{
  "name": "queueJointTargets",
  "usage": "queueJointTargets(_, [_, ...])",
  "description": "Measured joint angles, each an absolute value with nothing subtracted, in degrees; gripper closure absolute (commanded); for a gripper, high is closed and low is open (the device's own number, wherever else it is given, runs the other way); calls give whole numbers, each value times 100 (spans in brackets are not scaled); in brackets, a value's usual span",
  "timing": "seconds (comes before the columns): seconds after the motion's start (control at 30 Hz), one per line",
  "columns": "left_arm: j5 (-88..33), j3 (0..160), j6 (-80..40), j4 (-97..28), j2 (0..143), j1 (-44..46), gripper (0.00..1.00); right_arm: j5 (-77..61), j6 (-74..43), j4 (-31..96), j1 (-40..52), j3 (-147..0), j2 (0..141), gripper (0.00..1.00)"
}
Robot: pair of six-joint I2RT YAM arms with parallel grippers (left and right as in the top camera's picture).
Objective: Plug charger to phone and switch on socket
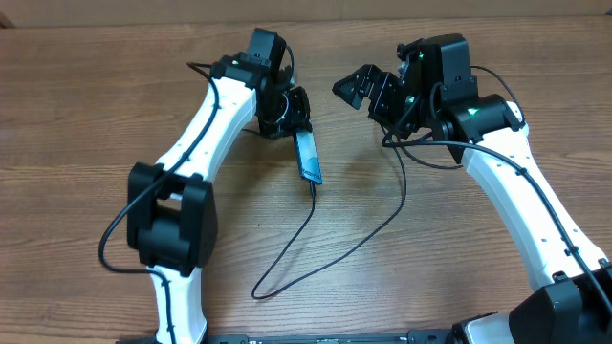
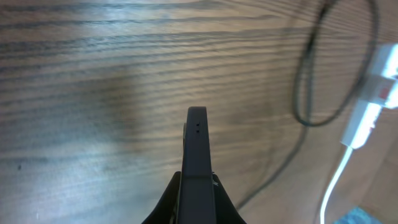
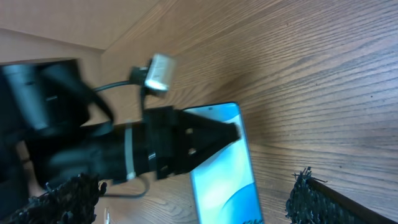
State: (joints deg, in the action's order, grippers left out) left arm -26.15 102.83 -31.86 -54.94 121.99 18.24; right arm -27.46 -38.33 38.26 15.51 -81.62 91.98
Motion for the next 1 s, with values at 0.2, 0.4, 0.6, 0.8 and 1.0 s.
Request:
queueJointTargets(0.2, [-2582,10272,-3256,-5264,12420,1824,96,-2746,-3822,3852,1551,-8162,9198,0])
queueJointTargets(0.4, [-2528,10272,-3271,-5225,12420,1824,96,-2746,-3806,3854,1553,-8162,9198,0])
queueJointTargets(0.6, [-2279,10272,-3273,-5225,12420,1826,96,-2746,-3791,3841,1553,-8162,9198,0])
queueJointTargets(0.8, [-2176,10267,-3295,-5223,12420,1828,96,-2746,-3789,3837,1551,-8162,9198,0])
queueJointTargets(1.0, [-2069,10263,-3317,-5225,12420,1831,96,-2746,-3787,3837,1551,-8162,9198,0])
